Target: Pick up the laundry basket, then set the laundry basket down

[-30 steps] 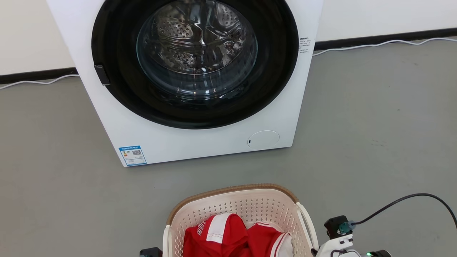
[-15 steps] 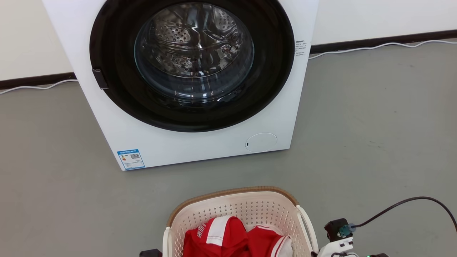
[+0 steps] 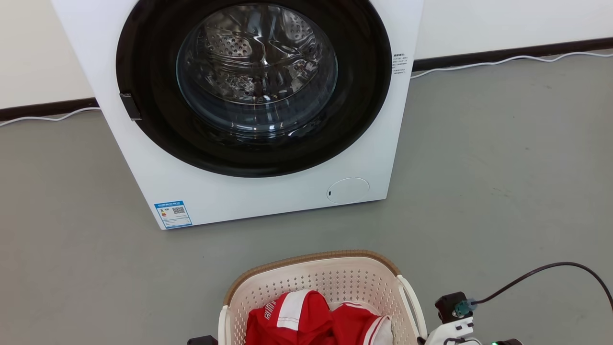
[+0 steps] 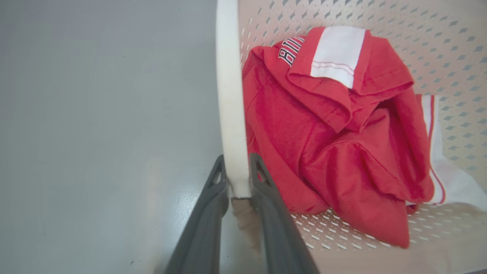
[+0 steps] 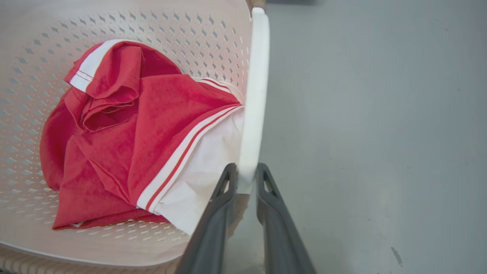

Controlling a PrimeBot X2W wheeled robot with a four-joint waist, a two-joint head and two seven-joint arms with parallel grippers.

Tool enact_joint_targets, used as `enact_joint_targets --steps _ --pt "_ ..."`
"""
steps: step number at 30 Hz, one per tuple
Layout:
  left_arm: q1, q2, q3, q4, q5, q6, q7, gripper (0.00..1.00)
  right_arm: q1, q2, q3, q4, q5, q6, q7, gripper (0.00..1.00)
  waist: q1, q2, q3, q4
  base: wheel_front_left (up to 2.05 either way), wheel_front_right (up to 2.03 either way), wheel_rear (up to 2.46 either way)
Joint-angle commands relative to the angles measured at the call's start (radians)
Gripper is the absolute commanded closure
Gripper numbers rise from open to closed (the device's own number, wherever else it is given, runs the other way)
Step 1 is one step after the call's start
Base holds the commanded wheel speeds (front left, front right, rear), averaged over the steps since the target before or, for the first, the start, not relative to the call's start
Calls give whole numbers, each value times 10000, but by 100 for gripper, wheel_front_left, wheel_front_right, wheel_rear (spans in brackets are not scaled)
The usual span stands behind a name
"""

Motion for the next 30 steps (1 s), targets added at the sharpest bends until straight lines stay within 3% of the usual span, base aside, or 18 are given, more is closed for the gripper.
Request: enact_joint_targets --steps 1,30 --pt "-627 133 134 -79 1 40 -186 100 -73 28 164 -269 -191 -2 -73 100 0 -1 1 5 0 0 0" --pt "-748 133 -493 63 -616 68 -290 100 -13 28 92 -421 -231 -2 19 100 0 -1 -68 89 0 0 0"
